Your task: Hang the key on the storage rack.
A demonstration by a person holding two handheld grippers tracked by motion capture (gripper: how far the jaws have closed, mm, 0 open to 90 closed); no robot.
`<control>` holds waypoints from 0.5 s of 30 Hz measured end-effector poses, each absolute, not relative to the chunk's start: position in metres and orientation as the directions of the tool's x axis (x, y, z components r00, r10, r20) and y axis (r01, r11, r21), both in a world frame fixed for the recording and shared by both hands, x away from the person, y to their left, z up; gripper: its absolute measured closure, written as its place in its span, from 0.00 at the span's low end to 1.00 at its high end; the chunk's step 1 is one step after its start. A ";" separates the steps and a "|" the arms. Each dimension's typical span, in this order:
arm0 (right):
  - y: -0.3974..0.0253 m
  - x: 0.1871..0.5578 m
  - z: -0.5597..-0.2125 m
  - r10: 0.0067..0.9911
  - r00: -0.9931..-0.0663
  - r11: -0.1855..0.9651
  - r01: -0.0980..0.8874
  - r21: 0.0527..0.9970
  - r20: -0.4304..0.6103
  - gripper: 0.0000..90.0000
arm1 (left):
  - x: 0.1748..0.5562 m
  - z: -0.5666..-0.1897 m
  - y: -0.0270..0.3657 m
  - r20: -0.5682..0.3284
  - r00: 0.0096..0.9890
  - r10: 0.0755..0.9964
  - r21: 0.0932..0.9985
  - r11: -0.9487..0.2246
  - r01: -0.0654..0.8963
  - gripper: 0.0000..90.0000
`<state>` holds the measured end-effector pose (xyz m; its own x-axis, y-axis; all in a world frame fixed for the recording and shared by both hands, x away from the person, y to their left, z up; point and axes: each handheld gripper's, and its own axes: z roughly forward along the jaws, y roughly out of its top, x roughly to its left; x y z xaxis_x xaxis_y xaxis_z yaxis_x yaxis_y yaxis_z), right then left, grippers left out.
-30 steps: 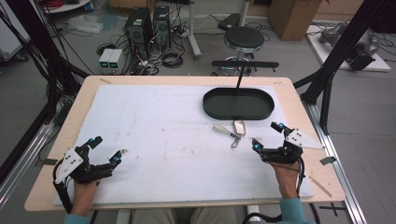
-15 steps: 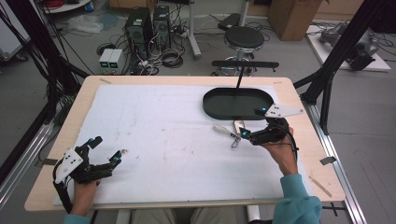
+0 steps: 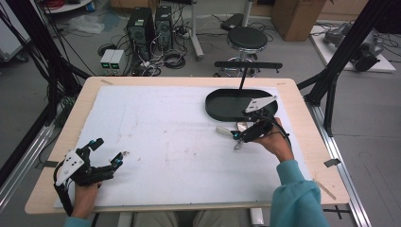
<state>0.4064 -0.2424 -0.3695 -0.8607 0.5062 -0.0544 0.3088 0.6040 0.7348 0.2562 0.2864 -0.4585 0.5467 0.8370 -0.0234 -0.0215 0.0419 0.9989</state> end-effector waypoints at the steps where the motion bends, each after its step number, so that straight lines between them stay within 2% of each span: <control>1: -0.239 0.411 -0.373 0.503 -0.863 0.622 0.326 0.712 -0.044 0.05 | 0.256 -0.459 0.286 -0.023 0.547 0.837 0.999 0.042 -0.021 0.09; 6: -0.232 0.419 -0.378 0.491 -0.871 0.664 0.344 0.664 -0.039 0.07 | 0.256 -0.458 0.287 -0.023 0.547 0.837 0.999 0.041 -0.020 0.09; 7: -0.229 0.422 -0.378 0.483 -0.875 0.680 0.349 0.645 -0.035 0.08 | 0.256 -0.458 0.287 -0.022 0.547 0.837 0.999 0.040 -0.020 0.09; 8: -0.228 0.424 -0.378 0.479 -0.877 0.689 0.353 0.633 -0.032 0.14 | 0.256 -0.458 0.287 -0.022 0.547 0.837 0.999 0.040 -0.021 0.09; 15: -0.222 0.432 -0.381 0.464 -0.885 0.729 0.369 0.576 -0.021 0.23 | 0.256 -0.458 0.287 -0.023 0.547 0.837 0.999 0.041 -0.020 0.09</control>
